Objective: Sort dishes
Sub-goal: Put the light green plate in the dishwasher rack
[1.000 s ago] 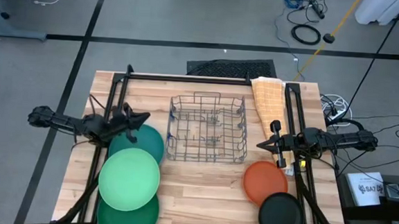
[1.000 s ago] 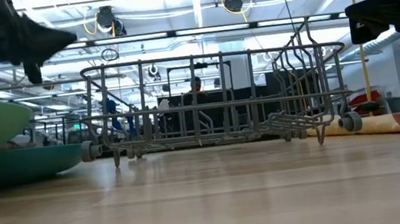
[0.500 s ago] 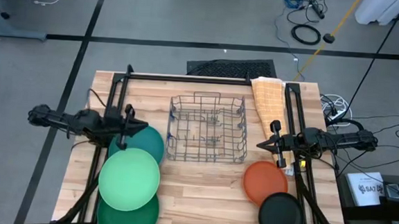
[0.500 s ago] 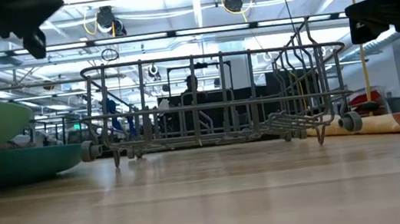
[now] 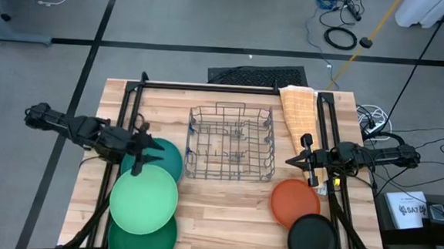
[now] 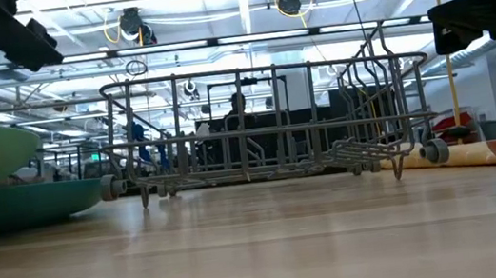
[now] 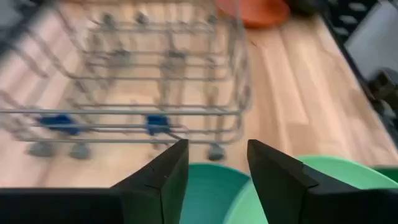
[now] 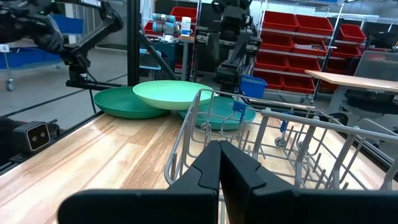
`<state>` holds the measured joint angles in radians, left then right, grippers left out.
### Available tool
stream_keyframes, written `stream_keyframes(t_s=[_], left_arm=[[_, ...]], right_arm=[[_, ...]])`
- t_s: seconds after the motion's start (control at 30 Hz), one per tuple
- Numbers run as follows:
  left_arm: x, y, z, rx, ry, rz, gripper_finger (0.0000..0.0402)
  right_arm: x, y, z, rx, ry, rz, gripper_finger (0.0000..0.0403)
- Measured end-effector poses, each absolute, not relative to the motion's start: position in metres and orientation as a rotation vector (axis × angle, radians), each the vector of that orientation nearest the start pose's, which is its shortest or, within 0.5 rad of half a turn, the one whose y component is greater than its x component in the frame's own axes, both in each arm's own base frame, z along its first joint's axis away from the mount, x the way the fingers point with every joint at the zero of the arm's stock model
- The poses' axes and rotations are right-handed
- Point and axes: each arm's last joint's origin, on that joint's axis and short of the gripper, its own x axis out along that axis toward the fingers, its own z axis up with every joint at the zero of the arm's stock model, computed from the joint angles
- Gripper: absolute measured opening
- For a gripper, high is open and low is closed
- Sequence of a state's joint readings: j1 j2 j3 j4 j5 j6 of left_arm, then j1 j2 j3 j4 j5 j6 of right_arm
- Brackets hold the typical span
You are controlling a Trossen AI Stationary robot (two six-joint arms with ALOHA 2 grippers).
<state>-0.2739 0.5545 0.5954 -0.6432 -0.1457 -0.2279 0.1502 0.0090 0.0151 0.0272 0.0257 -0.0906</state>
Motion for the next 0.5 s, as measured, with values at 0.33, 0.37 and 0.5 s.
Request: stream_keyframes(t_s=[0.33,0.37,0.5], left_arm=[[0.143,-0.045,0.228,-0.078,0.966,-0.114,0.0179],[0.145,-0.046,0.226,-0.070,0.986,-0.113,0.0179],[0.152,-0.048,0.220,-0.051,1.041,-0.125,0.0179]], right_arm=[[0.094,0.013,0.189,-0.019,-0.229,0.088,0.0000],[0.094,0.013,0.190,-0.006,-0.234,0.089,0.0000],[0.094,0.013,0.190,0.012,-0.236,0.091,0.0000]])
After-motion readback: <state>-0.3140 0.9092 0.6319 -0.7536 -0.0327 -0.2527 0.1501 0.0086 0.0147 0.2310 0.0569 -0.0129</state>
